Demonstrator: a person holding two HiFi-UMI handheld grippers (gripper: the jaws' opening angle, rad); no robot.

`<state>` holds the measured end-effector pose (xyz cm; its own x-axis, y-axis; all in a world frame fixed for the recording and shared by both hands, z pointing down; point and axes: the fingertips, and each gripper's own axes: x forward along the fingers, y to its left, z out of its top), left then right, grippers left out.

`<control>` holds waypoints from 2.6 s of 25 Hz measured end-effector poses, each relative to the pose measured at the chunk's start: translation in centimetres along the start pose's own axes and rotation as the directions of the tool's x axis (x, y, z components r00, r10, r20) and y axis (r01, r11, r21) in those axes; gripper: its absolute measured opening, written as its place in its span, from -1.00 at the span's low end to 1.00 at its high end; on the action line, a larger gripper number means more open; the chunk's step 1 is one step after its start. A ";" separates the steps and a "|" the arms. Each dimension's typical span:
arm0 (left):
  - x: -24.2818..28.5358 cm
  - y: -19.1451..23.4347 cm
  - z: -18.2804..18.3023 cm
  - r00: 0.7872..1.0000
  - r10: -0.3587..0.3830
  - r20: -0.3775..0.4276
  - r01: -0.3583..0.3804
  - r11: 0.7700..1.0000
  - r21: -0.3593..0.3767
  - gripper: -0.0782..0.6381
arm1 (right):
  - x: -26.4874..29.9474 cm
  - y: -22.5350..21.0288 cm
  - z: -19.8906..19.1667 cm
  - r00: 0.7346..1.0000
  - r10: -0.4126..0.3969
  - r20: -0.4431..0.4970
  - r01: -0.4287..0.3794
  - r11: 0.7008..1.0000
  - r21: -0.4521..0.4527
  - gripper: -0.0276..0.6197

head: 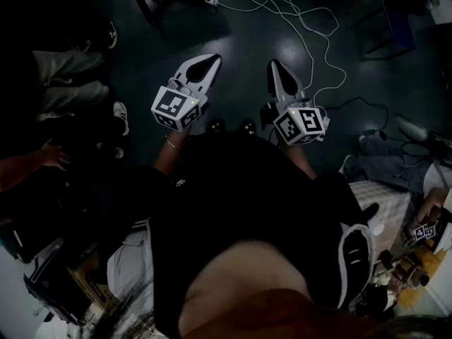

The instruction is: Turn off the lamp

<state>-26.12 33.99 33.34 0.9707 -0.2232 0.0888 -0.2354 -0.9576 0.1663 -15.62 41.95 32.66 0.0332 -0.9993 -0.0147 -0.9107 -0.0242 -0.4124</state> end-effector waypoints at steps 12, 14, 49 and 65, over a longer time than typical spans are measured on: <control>0.6 -0.2 -0.1 1.000 0.000 0.001 0.000 1.000 -0.012 -0.76 | -0.4 -0.9 0.5 1.000 -0.016 -0.007 0.016 1.000 0.010 -0.91; 0.9 -0.3 0.0 1.000 -0.001 0.002 0.001 1.000 -0.013 -0.76 | -0.5 -1.6 0.7 1.000 -0.026 0.001 0.026 0.999 0.023 -0.91; 7.4 -3.4 -1.5 0.995 0.100 -0.009 -0.100 0.995 -0.029 -0.76 | -4.1 -11.2 1.8 0.999 0.048 -0.024 -0.046 0.995 0.083 -0.91; 12.8 4.9 0.2 0.999 0.033 0.000 -0.033 0.999 -0.023 -0.76 | 4.3 -12.6 3.0 1.000 -0.002 -0.025 0.004 0.997 0.072 -0.91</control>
<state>-14.80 26.43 35.05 0.9624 -0.2548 0.0942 -0.2684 -0.9453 0.1857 -2.75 38.06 35.11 0.0249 -0.9996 0.0093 -0.8787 -0.0263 -0.4767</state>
